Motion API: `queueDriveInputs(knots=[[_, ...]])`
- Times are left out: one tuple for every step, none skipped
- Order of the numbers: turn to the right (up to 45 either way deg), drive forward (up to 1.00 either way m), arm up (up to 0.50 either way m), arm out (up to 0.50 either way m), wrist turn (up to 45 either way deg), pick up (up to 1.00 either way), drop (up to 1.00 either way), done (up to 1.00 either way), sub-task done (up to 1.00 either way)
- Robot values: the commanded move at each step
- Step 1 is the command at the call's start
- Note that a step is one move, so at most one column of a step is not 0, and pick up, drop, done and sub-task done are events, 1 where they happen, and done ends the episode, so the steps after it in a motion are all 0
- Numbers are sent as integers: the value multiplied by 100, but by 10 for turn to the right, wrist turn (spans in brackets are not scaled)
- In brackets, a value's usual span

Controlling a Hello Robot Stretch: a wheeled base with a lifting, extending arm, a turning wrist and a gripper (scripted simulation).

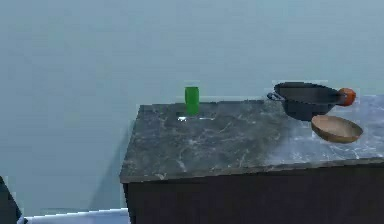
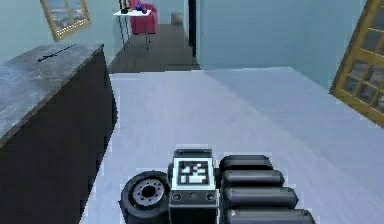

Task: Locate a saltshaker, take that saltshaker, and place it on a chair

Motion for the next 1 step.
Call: queueDriveInputs(knots=[[-450,0,0,0,0,0,0,0,0]])
